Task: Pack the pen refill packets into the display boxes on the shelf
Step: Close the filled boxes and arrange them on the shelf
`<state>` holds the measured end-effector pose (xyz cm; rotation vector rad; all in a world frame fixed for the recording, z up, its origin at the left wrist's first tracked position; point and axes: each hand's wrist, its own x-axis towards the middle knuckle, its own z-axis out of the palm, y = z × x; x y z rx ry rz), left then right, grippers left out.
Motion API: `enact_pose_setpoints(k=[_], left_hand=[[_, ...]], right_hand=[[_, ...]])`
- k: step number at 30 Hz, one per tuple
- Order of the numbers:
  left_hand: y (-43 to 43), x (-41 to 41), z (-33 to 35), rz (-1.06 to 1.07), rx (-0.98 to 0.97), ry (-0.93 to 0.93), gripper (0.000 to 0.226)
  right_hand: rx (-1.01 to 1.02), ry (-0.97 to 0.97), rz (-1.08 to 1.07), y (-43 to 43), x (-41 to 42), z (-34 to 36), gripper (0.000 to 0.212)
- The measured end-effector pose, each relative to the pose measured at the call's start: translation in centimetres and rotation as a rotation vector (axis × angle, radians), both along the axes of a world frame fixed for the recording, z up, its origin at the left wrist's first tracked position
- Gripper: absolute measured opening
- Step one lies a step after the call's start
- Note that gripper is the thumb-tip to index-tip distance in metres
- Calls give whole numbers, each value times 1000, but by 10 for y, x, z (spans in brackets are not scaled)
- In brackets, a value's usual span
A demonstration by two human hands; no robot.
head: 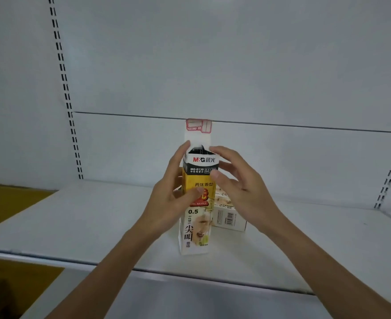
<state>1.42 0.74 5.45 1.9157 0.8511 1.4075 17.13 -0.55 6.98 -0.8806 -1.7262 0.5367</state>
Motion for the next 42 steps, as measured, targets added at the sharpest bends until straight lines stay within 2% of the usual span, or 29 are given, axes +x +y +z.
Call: enact_pose_setpoints(k=[4, 11, 17, 20, 22, 26, 32, 42], left_hand=[[7, -5, 6, 8, 10, 65, 67], [13, -3, 0, 30, 29, 70, 70], [9, 2, -12, 39, 13, 55, 68], [10, 3, -15, 50, 28, 56, 70], [9, 4, -16, 55, 35, 62, 68], [10, 5, -17, 65, 39, 80, 66], [11, 2, -16, 71, 28, 95, 69], [10, 1, -14, 54, 24, 89, 75]], right_hand=[[0, 148, 47, 10, -6, 7, 14], [-85, 384, 96, 24, -12, 23, 18], [36, 286, 64, 28, -9, 26, 12], [92, 133, 58, 24, -5, 33, 27], [90, 46, 61, 21, -4, 36, 29], [91, 52, 26, 20, -7, 38, 13], [147, -16, -6, 21, -9, 41, 19], [267, -135, -86, 19, -7, 45, 16]])
